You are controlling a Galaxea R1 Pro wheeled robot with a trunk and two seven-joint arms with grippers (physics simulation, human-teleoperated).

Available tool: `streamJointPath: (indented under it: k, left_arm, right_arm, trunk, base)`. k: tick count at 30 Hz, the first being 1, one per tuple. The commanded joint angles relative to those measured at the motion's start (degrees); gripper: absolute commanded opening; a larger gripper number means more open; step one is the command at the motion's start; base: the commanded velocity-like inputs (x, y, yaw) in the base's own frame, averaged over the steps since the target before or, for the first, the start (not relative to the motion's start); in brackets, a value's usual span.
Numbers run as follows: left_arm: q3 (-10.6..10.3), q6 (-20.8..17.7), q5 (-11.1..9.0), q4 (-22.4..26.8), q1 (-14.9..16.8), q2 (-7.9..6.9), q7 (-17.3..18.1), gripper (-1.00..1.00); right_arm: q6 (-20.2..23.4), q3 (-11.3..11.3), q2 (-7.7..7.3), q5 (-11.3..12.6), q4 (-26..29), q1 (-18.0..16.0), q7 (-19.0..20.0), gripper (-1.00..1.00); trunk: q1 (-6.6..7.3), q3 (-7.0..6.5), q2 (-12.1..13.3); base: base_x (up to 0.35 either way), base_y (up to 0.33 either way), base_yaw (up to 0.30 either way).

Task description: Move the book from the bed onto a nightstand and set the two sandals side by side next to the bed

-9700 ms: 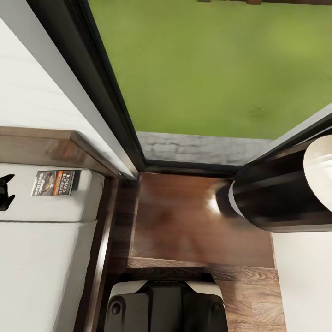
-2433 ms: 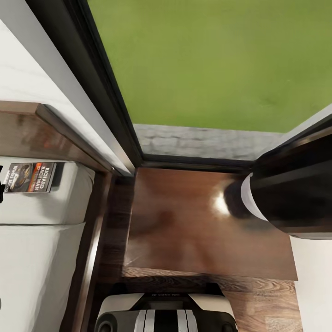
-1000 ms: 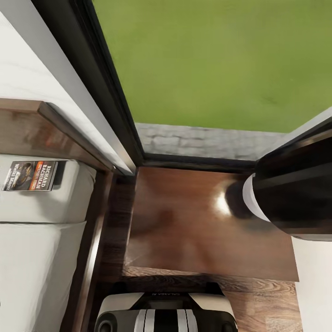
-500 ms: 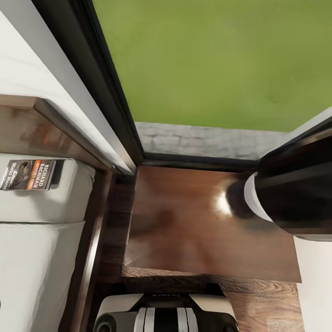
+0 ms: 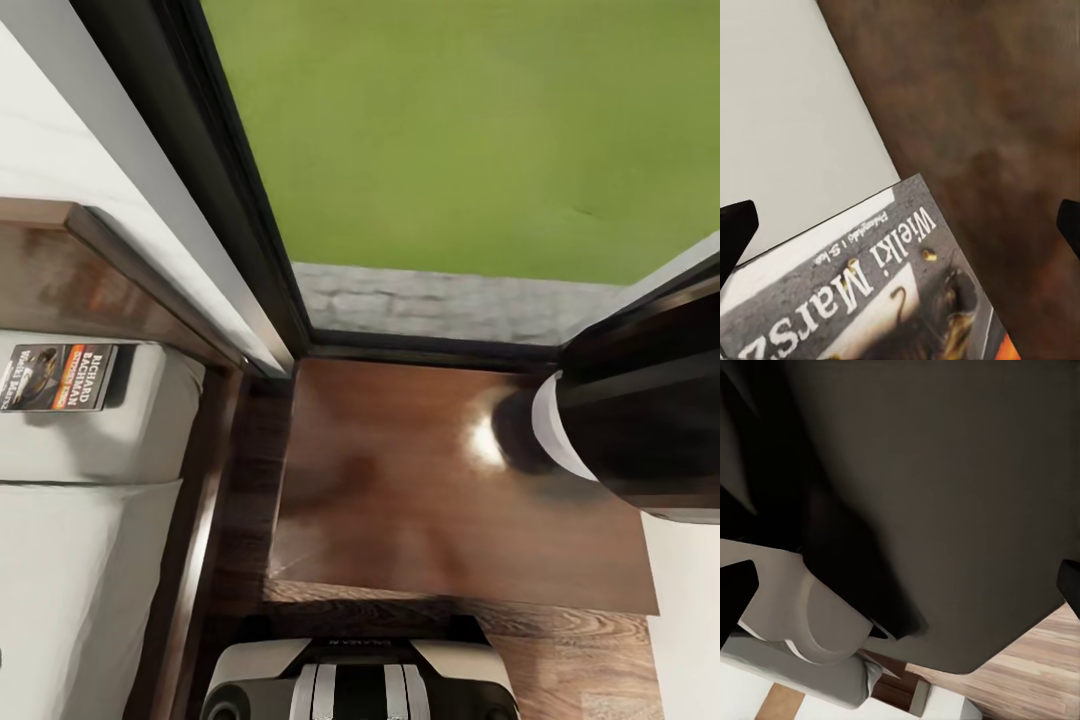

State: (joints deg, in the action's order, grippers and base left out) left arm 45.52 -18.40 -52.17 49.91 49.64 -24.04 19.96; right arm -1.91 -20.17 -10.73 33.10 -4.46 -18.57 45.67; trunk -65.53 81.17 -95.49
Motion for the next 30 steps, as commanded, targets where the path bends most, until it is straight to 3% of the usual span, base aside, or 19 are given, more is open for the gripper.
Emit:
streamJointPath:
  k: [1, 5, 30]
  left_arm:
    - [0.04, -0.49, 0.23, -0.42, 0.02, 0.04, 0.0, 1.0]
    - [0.01, -0.49, 0.23, -0.42, 0.02, 0.04, 0.0, 1.0]
    - [0.06, -0.49, 0.23, -0.46, 0.02, 0.04, 0.0, 1.0]
  right_arm:
    - [-0.2, -0.49, 0.02, 0.48, -0.19, -0.06, 0.3, 1.0]
    - [-0.2, -0.51, 0.01, 0.48, -0.19, -0.06, 0.3, 1.0]
    - [-0.2, -0.54, 0.01, 0.48, -0.19, -0.06, 0.3, 1.0]
  trunk:
    - [-0.23, 0.21, -0.43]
    - [-1.11, 0.92, -2.03]
    - [-1.11, 0.92, -2.03]
  base:
    - [0.0, 0.0, 0.0]
    - [0.0, 0.0, 0.0]
    - [0.0, 0.0, 0.0]
